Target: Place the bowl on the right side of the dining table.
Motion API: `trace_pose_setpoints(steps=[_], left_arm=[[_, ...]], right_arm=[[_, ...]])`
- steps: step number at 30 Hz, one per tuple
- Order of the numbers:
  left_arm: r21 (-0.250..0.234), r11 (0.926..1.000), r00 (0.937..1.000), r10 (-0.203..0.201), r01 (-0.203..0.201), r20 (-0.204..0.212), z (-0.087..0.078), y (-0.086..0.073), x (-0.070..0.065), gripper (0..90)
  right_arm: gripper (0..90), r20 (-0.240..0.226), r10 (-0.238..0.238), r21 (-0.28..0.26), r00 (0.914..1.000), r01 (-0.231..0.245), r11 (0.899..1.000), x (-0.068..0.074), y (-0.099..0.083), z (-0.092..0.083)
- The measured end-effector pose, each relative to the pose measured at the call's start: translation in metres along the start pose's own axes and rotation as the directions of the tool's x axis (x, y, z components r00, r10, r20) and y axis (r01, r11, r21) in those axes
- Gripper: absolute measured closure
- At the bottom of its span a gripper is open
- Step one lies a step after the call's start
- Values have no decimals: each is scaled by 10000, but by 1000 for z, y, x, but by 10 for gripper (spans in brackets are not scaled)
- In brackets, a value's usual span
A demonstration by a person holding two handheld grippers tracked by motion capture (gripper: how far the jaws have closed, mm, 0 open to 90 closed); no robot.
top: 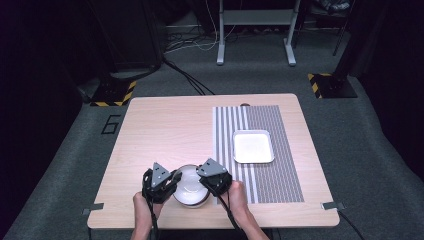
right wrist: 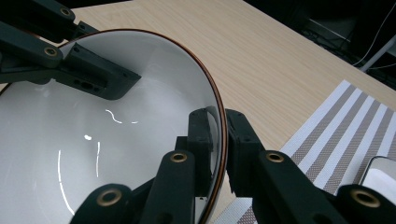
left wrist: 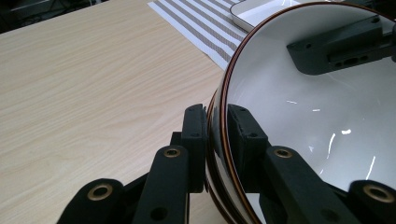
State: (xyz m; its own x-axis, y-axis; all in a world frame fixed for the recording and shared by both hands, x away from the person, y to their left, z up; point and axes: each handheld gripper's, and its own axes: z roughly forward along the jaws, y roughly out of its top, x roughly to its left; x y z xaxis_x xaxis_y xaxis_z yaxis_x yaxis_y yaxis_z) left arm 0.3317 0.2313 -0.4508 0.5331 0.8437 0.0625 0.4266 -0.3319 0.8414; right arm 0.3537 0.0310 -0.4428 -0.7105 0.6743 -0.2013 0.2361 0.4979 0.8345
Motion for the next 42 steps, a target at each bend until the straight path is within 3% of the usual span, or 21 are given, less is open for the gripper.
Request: trace_pose_setpoints(steps=[13,20,28,42], left_arm=[[-236,9997,10000,69,-69,-9,-5,5,1,735],[-461,9984,9994,340,-340,-24,-12,14,-2,740],[-406,9965,9973,727,-725,46,-10,20,-7,800],[-736,9921,9947,1024,-1017,54,-20,43,-10,804]], right_arm=[[821,189,-197,-662,9996,209,9976,1,4,-10],[821,429,-304,-1277,9986,357,9912,2,7,-21],[819,542,-236,-1397,9983,310,9897,-2,6,-24],[820,702,-144,-1823,9974,271,9829,-11,18,-40]])
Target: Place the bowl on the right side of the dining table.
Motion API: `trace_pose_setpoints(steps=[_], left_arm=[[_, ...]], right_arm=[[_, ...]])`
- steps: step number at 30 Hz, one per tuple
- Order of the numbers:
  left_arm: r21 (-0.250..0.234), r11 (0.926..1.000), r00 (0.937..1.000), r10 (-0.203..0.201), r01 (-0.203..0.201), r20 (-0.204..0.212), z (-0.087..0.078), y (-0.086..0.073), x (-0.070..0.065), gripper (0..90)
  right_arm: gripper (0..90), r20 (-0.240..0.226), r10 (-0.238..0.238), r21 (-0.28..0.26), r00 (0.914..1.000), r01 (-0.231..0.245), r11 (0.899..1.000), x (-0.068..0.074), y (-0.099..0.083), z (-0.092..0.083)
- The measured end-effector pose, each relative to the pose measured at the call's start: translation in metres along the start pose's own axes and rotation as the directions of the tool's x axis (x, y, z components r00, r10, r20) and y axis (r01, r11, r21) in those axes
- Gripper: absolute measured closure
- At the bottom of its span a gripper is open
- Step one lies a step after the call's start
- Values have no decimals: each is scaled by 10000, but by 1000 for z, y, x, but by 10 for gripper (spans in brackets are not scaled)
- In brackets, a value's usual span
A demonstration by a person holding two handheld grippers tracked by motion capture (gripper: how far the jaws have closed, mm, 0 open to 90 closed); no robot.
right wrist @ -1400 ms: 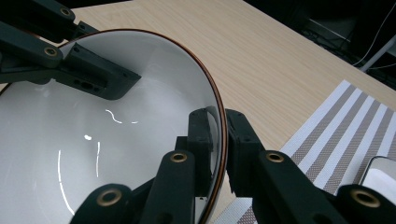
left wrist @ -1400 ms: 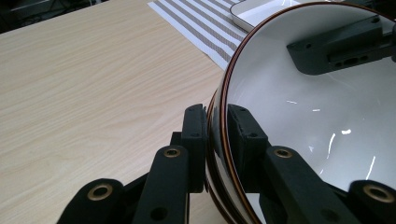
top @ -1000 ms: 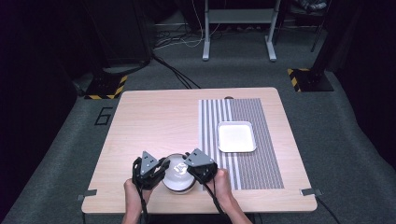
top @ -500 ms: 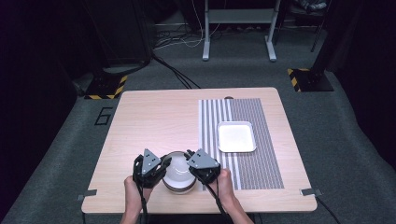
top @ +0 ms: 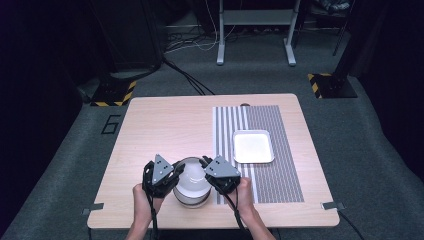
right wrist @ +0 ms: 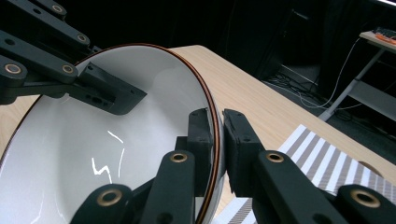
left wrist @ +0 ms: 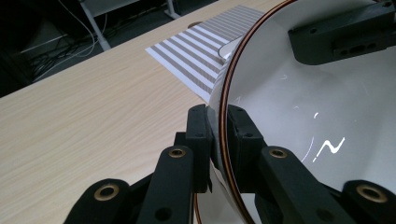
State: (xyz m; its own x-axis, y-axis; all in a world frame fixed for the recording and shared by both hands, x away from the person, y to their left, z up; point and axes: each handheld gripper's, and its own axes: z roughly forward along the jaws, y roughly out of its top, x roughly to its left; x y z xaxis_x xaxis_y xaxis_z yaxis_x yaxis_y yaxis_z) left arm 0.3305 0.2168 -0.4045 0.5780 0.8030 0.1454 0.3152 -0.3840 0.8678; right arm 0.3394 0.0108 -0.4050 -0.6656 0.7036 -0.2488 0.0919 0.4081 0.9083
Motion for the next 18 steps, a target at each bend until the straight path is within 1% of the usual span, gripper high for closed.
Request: trace_pose_setpoints(steps=[2,5,7,8,12,14,15,18], left_arm=[[-149,9999,10000,25,-25,14,1,4,-1,804],[-206,9998,10000,49,-49,27,2,10,-1,806],[-179,9998,10000,89,-88,29,4,13,-1,807],[-194,9997,9998,173,-171,65,5,14,-1,808],[-274,9995,9998,131,-128,132,10,19,-2,810],[-274,9994,9996,212,-207,179,13,22,-2,810],[-260,9995,9996,170,-165,204,14,23,-3,811],[-299,9993,9995,225,-218,222,16,27,-3,812]], right_arm=[[820,72,3,-8,10000,-3,10000,-3,3,-3],[820,184,-65,-45,9998,66,10000,-6,6,-5],[820,240,-12,-84,9997,14,10000,-9,6,-6],[820,258,14,-85,9997,-12,10000,-10,6,-6],[821,407,56,-81,9992,-53,10000,-16,6,-8],[821,462,73,-42,9989,-72,10000,-19,6,-9],[821,477,102,-45,9988,-100,9999,-20,6,-9],[821,603,150,-75,9981,-145,9999,-23,6,-10]])
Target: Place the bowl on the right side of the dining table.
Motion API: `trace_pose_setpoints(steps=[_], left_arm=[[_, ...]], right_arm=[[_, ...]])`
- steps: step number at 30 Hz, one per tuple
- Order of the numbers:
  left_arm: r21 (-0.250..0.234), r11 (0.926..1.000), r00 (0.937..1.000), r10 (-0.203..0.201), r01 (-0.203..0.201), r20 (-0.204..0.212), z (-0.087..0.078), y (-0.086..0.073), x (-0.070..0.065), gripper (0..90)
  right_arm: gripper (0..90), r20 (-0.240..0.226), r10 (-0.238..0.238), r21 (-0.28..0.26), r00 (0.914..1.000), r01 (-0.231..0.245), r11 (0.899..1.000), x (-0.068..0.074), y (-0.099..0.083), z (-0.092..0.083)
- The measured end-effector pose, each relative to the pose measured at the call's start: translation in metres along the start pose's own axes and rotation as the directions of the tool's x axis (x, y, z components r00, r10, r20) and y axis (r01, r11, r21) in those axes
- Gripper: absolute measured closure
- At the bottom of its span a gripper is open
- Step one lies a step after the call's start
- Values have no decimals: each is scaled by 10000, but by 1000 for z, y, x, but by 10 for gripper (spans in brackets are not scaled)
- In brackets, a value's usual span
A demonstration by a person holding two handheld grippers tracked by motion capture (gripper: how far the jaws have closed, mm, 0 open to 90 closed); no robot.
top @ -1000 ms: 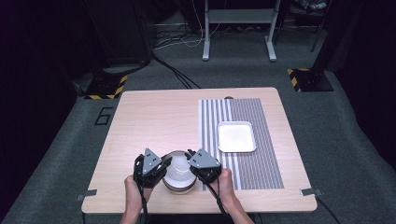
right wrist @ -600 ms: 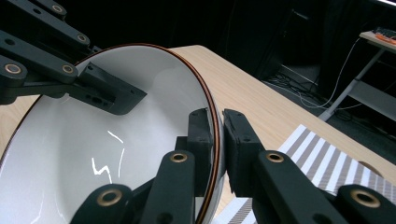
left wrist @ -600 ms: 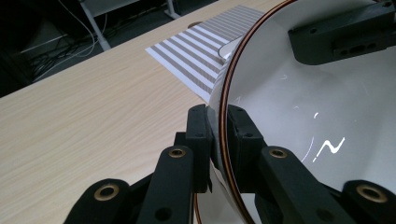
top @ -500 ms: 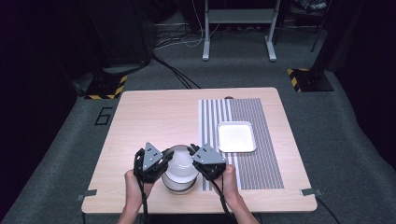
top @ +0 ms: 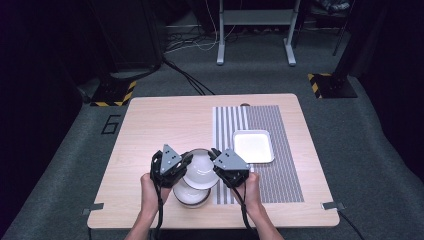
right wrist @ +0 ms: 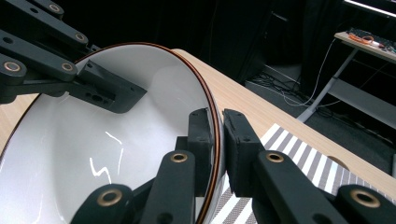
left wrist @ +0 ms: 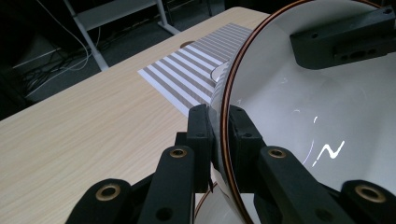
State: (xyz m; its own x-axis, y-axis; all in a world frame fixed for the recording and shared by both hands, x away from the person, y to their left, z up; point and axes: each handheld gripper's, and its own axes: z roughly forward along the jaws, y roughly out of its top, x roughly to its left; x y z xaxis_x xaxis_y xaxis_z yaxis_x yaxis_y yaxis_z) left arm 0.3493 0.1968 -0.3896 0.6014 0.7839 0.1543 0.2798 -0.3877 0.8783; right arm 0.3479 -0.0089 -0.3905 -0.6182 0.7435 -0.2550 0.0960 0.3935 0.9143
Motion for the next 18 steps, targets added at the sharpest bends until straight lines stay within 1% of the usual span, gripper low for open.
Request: trace_pose_setpoints(steps=[1,2,7,9,10,11,15,16,17,18], left_arm=[[-74,10000,10000,-13,13,38,1,2,0,811],[-50,10000,10000,-8,9,51,2,3,0,811],[-88,10000,10000,-35,36,94,7,5,1,813],[-71,10000,9999,-65,65,97,9,6,1,813],[-48,10000,9999,19,-18,101,9,7,1,814],[-77,10000,9999,-57,58,105,11,7,1,814],[-6,10000,9999,44,-44,121,14,9,3,813],[-67,10000,9999,-33,34,117,15,10,2,813],[-48,10000,9999,57,-56,150,16,11,3,813],[-66,10000,9999,2,-1,165,17,11,3,813]], right_arm=[[821,-1,-6,23,10000,6,10000,-1,0,0],[821,22,77,-5,10000,-77,10000,-2,0,-1],[822,106,174,35,9998,-174,9998,-7,0,1],[822,134,162,55,9998,-163,9999,-9,0,1],[822,137,177,62,9998,-177,9998,-9,-1,1],[823,153,193,61,9997,-194,9998,-10,-1,2],[824,168,215,77,9996,-216,9997,-13,-2,4],[824,184,220,99,9996,-222,9997,-14,-2,5],[824,188,262,93,9995,-264,9996,-15,-2,5],[825,210,234,119,9995,-237,9996,-16,-2,6]])
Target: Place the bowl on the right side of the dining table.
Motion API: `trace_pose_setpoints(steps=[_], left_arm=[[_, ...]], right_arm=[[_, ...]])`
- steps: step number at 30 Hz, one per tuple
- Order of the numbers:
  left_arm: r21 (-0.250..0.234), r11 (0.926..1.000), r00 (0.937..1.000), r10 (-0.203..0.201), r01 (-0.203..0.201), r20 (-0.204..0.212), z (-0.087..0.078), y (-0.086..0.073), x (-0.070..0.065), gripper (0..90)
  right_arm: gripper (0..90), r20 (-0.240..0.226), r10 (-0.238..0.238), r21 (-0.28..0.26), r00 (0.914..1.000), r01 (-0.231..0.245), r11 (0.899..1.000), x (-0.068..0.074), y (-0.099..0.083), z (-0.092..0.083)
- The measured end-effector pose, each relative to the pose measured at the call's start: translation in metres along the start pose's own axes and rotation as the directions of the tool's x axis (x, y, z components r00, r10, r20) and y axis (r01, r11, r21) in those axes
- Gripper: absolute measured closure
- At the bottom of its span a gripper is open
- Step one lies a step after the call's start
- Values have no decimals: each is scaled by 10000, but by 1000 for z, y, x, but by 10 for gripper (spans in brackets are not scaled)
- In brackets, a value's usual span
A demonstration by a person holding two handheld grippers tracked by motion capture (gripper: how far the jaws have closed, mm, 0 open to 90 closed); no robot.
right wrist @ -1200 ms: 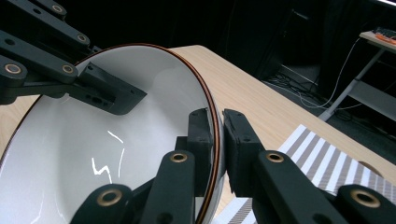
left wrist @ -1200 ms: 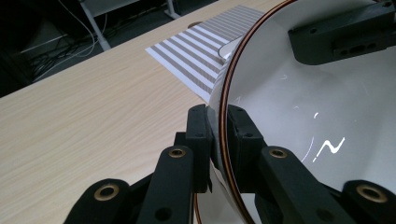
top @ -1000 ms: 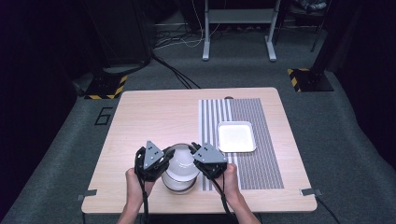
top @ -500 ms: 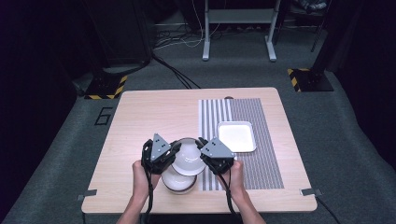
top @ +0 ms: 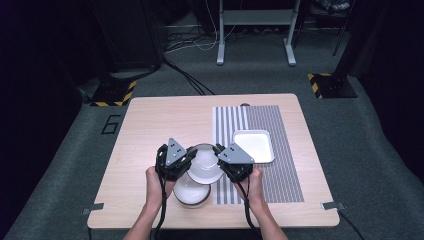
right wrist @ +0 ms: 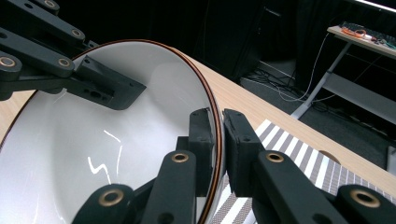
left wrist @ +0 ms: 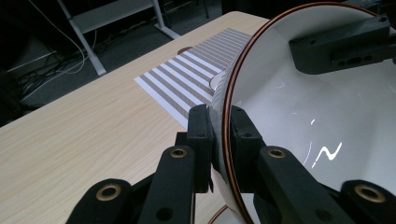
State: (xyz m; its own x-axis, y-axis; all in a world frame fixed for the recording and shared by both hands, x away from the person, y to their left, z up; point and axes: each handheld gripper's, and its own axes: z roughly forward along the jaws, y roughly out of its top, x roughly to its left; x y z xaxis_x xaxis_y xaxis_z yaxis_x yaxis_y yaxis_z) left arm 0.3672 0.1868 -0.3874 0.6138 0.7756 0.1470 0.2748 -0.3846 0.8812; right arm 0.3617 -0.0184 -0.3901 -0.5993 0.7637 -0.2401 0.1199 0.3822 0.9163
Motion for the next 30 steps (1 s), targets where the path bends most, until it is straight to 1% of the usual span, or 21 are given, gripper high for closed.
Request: trace_pose_setpoints(steps=[11,13,16,17,20,21,22,25,30], left_arm=[[75,10000,9998,-26,25,179,12,5,3,814],[47,9999,9997,-115,114,196,16,6,3,814],[48,10000,9997,-73,71,246,19,6,3,814],[31,9999,9996,-145,144,252,20,6,2,814],[35,9999,9996,-100,99,267,21,7,2,814],[50,10000,9997,-21,19,262,21,7,2,814],[25,10000,9996,-88,87,269,22,7,2,814],[66,10000,9996,-45,43,263,25,8,2,815],[104,9999,9997,1,-4,252,29,11,1,816]], right_arm=[[825,97,157,35,9998,-157,9999,-10,-3,4],[825,136,190,59,9997,-191,9998,-12,-4,5],[825,166,230,85,9996,-231,9997,-15,-6,6],[825,177,257,84,9995,-258,9996,-15,-7,6],[825,224,287,50,9993,-288,9996,-16,-9,6],[826,214,300,62,9993,-301,9995,-16,-9,6],[826,229,304,35,9993,-304,9995,-17,-10,6],[826,265,270,61,9993,-272,9996,-18,-10,7],[825,329,353,91,9988,-356,9993,-22,-10,7]])
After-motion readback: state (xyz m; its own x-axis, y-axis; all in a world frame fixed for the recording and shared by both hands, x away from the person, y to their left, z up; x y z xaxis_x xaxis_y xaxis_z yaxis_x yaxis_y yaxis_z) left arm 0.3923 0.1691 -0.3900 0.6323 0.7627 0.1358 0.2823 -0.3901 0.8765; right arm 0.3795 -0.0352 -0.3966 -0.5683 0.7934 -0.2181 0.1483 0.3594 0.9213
